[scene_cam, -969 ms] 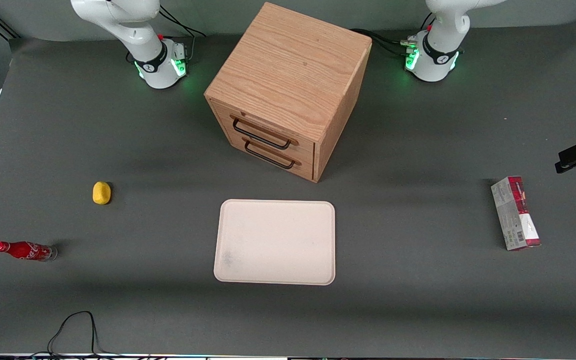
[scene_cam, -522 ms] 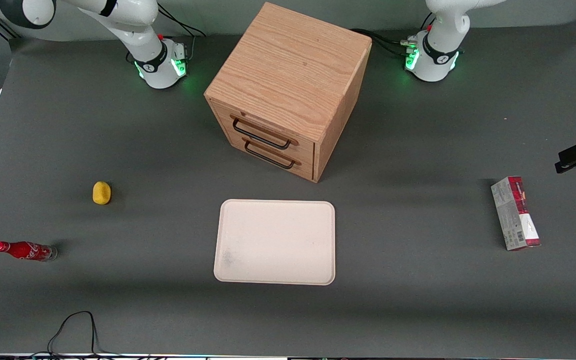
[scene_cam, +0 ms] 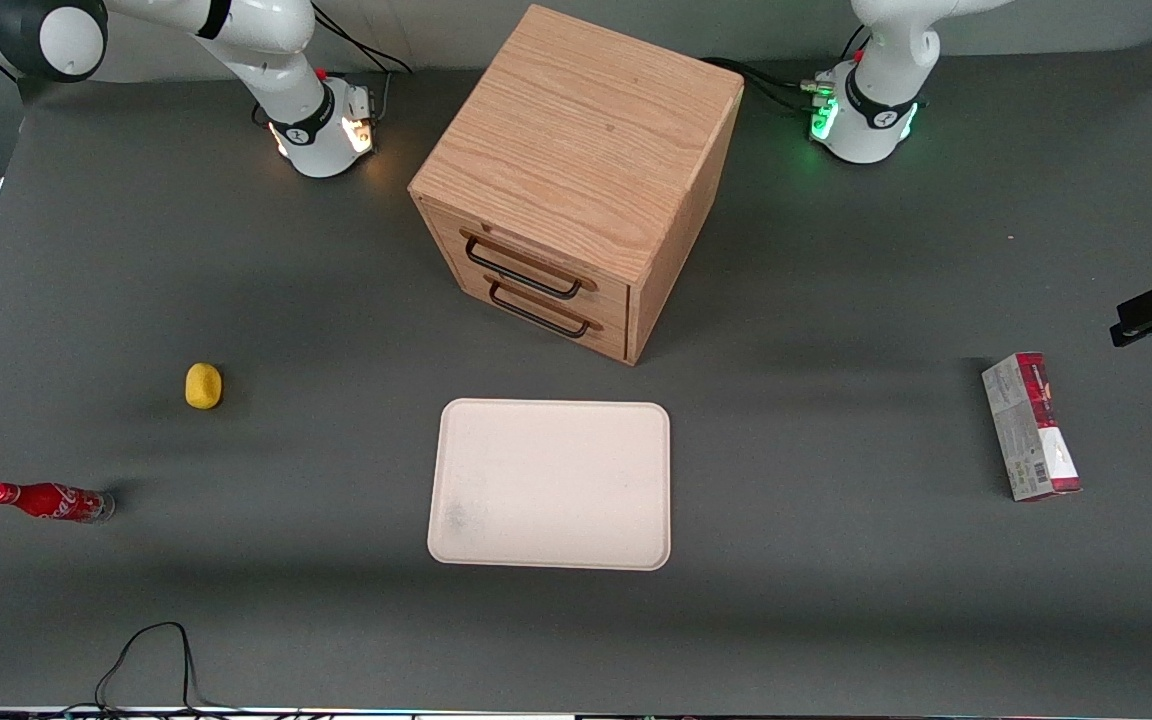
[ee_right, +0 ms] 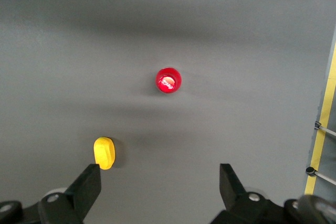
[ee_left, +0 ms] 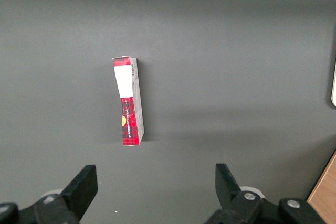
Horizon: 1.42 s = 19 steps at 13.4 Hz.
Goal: Place coke bottle on tray
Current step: 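Lower the open right gripper over the red bottle's body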
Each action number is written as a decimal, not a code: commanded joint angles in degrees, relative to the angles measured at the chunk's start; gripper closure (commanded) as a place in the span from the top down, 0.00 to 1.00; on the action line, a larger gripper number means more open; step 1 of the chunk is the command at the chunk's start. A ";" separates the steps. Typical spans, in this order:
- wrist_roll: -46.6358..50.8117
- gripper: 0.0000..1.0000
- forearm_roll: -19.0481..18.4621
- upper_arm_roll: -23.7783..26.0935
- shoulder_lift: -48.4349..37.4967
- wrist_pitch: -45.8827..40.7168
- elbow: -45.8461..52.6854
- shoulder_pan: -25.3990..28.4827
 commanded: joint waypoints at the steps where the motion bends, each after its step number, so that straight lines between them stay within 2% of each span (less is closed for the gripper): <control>1: -1.96 1.00 1.12 0.06 4.23 2.49 2.27 -0.23; 5: -1.52 1.00 0.94 0.06 8.02 8.65 -1.15 0.21; 12: -1.52 1.00 1.03 0.15 8.37 18.14 -11.52 0.91; 19: -0.99 1.00 1.12 0.15 11.01 21.76 -11.70 2.06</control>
